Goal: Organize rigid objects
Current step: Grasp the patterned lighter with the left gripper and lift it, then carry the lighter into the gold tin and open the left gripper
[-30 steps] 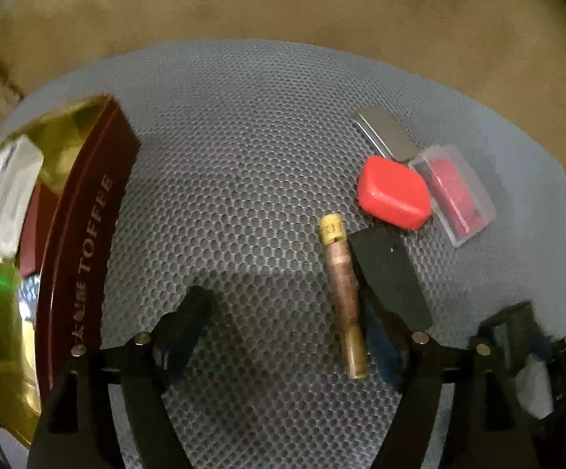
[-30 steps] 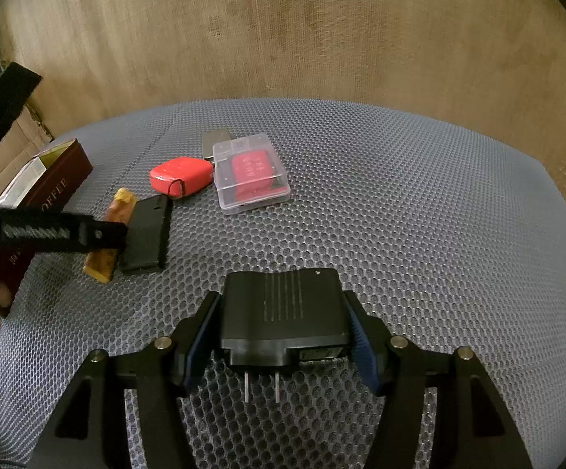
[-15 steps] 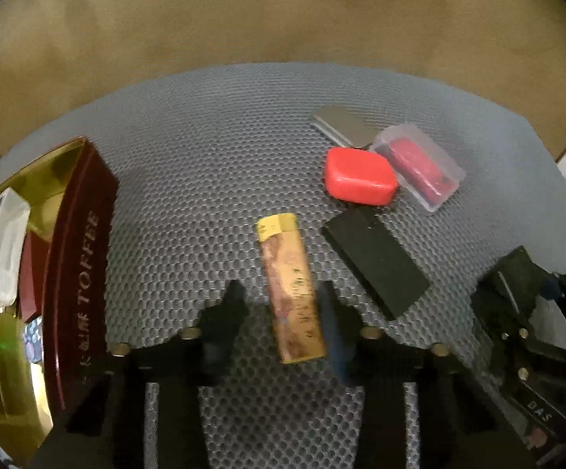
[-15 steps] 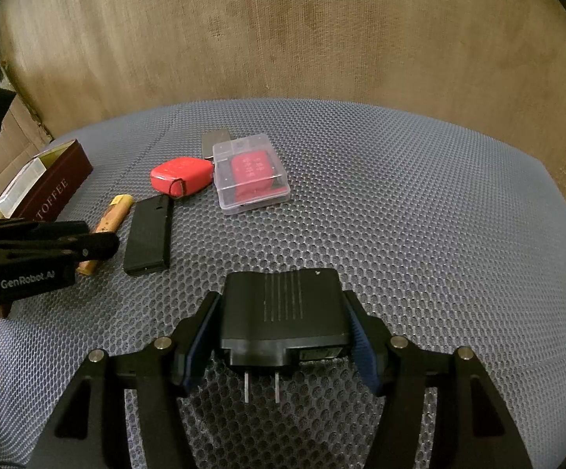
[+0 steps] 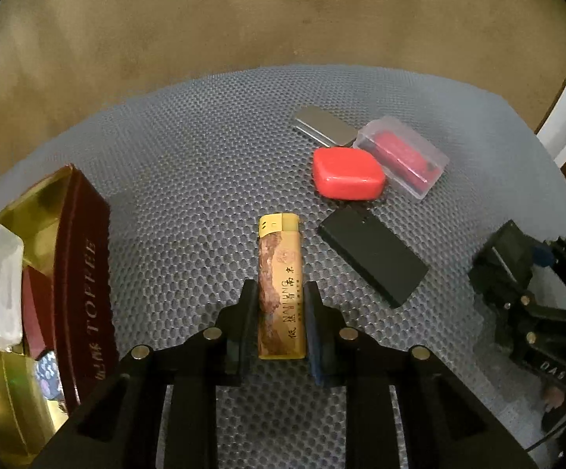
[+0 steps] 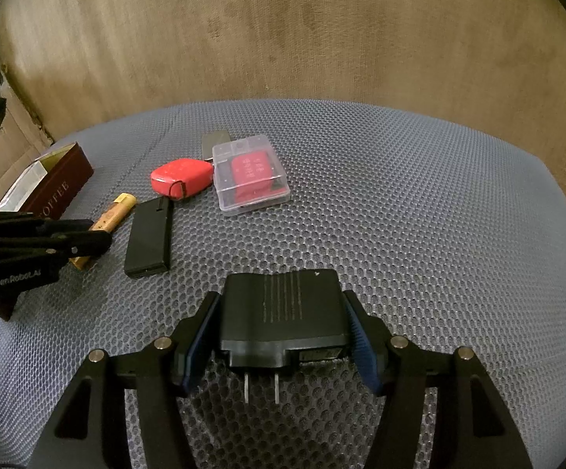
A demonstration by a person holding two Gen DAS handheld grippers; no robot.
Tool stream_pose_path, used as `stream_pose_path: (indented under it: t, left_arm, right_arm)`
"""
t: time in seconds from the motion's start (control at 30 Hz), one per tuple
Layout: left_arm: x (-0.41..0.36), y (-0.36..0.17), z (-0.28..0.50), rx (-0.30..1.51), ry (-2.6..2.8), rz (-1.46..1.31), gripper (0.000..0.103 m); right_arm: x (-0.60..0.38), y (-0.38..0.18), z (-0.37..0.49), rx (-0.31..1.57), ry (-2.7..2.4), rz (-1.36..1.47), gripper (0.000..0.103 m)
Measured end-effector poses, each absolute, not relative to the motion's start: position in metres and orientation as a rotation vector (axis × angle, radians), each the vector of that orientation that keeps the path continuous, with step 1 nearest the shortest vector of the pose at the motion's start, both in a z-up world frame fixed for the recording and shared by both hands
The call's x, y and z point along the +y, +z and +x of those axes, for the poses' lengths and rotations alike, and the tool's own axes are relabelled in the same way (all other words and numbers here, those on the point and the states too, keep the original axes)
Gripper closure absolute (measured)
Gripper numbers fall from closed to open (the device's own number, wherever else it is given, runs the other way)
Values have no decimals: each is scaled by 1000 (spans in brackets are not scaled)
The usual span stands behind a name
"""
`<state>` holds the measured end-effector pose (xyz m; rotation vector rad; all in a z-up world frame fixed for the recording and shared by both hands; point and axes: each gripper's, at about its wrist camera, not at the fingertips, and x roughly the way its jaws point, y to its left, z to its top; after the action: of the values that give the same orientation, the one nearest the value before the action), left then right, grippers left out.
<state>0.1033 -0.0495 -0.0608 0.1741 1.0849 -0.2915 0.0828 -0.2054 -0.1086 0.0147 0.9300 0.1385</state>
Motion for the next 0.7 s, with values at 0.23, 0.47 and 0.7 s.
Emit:
stream_pose_path:
  t: [0.23,0.47,0.7]
  left_arm:
    - [-46,-59,99,1084,-281,172,83]
    - [-35,-51,97,1081,-263,139,83]
    - [-22,-35,94,1055,-246,131,83]
  right_arm:
    - [-193,-111,87,938,122,-38,36]
    - [-191,-112,88,939,122,-37,36]
    - [-193,-111,88,938,122,-41,37]
